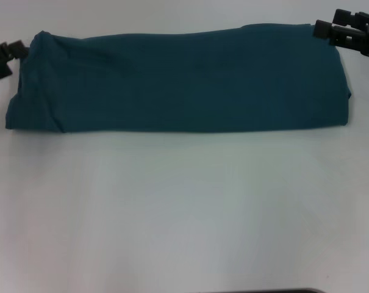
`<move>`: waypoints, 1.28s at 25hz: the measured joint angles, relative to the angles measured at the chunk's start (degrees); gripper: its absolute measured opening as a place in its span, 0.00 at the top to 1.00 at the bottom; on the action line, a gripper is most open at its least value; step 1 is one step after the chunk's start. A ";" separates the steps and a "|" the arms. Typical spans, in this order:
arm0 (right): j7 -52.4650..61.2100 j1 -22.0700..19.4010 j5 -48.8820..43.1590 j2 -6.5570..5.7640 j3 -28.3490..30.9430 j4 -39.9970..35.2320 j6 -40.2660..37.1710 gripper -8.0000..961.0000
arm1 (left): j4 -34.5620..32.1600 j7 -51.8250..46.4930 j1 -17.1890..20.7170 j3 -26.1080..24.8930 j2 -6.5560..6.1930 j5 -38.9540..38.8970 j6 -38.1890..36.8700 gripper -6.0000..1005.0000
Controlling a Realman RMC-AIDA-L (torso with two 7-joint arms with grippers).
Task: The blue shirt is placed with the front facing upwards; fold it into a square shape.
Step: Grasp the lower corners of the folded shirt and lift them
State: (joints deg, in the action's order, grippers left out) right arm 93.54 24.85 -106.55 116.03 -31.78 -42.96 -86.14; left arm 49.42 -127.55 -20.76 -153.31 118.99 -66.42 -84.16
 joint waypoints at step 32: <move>5.47 -2.76 -0.42 0.87 2.97 1.72 2.66 0.05 | -8.98 3.59 0.71 -1.32 -0.11 5.92 8.49 0.12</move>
State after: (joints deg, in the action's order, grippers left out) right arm 99.02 22.08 -106.97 116.90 -28.81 -41.24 -83.47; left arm 40.44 -123.96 -20.05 -154.63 118.88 -60.50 -75.67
